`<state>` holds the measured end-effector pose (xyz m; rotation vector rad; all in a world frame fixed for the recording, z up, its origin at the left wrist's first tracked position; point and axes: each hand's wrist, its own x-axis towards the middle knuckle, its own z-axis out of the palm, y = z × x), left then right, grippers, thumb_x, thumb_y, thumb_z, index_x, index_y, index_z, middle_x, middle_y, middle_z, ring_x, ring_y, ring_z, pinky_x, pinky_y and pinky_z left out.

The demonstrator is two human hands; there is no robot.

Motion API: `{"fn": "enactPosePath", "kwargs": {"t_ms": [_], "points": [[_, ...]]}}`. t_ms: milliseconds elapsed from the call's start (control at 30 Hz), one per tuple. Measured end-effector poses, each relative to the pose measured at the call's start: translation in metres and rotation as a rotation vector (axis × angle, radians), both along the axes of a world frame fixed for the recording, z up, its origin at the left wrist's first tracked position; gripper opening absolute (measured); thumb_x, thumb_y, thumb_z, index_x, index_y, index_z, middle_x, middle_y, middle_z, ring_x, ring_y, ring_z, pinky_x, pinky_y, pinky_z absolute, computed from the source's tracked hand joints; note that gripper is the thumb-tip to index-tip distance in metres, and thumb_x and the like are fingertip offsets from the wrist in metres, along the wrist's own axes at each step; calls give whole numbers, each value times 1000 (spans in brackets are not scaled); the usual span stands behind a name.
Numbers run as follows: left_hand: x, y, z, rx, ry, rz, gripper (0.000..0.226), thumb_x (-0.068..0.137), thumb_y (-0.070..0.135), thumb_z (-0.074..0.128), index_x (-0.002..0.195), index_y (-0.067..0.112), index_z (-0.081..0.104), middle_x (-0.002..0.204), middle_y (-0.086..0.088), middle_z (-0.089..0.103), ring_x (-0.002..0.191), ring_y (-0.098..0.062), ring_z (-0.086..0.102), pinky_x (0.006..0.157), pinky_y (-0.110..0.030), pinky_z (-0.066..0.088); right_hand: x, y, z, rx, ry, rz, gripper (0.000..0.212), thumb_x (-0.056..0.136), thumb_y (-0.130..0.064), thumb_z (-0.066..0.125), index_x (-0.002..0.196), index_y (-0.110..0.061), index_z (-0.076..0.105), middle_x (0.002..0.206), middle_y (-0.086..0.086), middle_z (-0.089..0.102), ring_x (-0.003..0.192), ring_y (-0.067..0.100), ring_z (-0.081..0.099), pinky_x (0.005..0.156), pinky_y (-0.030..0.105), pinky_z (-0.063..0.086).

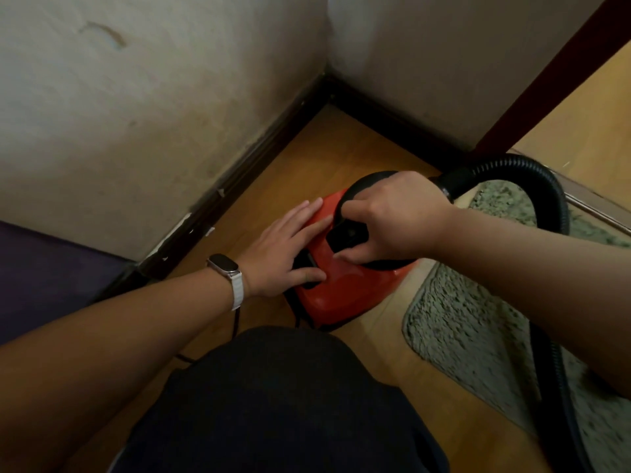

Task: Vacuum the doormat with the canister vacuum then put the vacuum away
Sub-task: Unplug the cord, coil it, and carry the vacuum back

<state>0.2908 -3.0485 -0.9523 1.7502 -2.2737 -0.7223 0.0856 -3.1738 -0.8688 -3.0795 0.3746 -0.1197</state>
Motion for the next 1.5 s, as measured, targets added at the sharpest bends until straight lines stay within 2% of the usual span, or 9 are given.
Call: {"fn": "enactPosePath", "kwargs": {"t_ms": [167,300,500,600,700,900,1167,1367,1500], "points": [[-3,0,12,9,-85,-2,89,84,77,35,154,37,-3,161,14,-16,149,-8,-10,119,-35,7,-1,2,7,-30,100,-20,54,84,-75,43,92,-24,61,77,-5,62,66,20,59,55,32,44],[-10,4,24,-10,-82,63,87,85,74,39,157,30,14,166,5,3,152,-16,6,120,-42,17,-3,3,8,-42,109,-13,57,86,-74,40,109,-26,61,93,-2,66,86,23,63,72,36,49],[-22,2,48,-62,-92,167,77,88,63,43,153,24,33,162,3,25,149,-15,20,119,-46,26,-28,-1,13,-35,82,-68,66,85,-69,30,132,-29,53,121,-2,62,113,25,56,94,44,45],[-26,2,62,-74,-158,166,75,89,60,44,153,23,33,162,2,26,149,-16,20,119,-45,25,-44,-6,20,3,111,-96,69,84,-66,32,140,-27,48,133,-1,56,124,25,52,101,46,42],[-31,9,88,-66,-228,146,73,91,60,43,152,22,35,162,-1,26,150,-19,20,118,-48,26,-57,-8,42,61,142,-92,69,86,-66,34,142,-27,47,137,1,54,129,26,48,105,46,40],[-50,40,191,22,-278,334,67,95,59,42,151,24,37,162,3,26,150,-17,18,119,-37,14,-63,-4,133,192,227,-116,67,90,-65,40,145,-28,43,148,2,46,140,27,37,114,45,32],[-76,71,351,118,-288,602,67,95,60,25,148,25,43,161,-2,30,149,-22,24,115,-45,27,-68,6,294,291,308,-150,63,97,-62,34,153,-32,31,163,3,25,150,27,19,120,46,20],[-94,107,454,127,-275,742,66,95,60,22,150,28,40,161,0,28,149,-21,23,117,-45,26,-67,34,395,259,320,-65,62,97,-63,32,151,-35,34,161,3,29,149,28,25,119,47,25],[-104,144,512,136,-274,875,56,100,53,36,150,30,36,162,1,25,148,-21,22,117,-45,23,-61,61,457,266,332,-13,62,97,-64,31,152,-34,31,162,0,27,149,26,23,119,44,23]]}}
